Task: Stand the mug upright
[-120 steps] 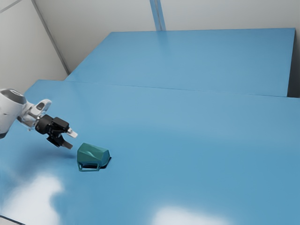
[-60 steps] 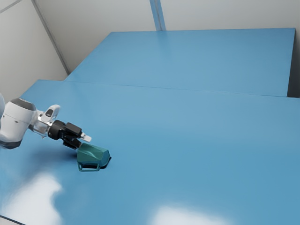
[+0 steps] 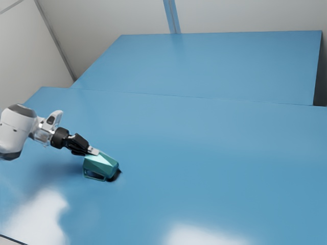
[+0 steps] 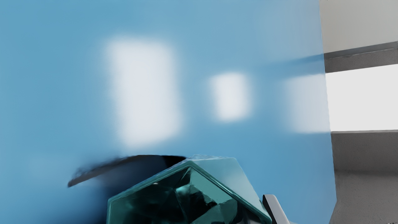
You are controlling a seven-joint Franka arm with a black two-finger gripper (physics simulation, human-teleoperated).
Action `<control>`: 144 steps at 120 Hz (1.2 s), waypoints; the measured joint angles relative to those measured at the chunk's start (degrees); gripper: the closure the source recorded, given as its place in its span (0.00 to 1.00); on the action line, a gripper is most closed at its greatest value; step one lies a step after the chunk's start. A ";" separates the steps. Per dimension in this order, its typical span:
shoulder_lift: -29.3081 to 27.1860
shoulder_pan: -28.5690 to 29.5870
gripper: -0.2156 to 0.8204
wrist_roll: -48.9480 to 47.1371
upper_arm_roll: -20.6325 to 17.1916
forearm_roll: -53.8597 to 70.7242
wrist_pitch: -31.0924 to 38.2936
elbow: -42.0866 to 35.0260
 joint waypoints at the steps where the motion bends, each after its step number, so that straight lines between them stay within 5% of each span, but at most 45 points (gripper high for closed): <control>1: -0.20 0.00 0.94 0.03 -0.01 0.01 -0.03 0.00; 40: -6.24 -0.97 0.96 -0.69 -2.44 1.37 -0.32 -0.01; 103: -10.33 -1.80 0.97 -19.48 -18.63 37.04 10.62 9.05; 144: -9.49 -1.75 0.97 -31.05 -24.81 50.47 22.08 7.33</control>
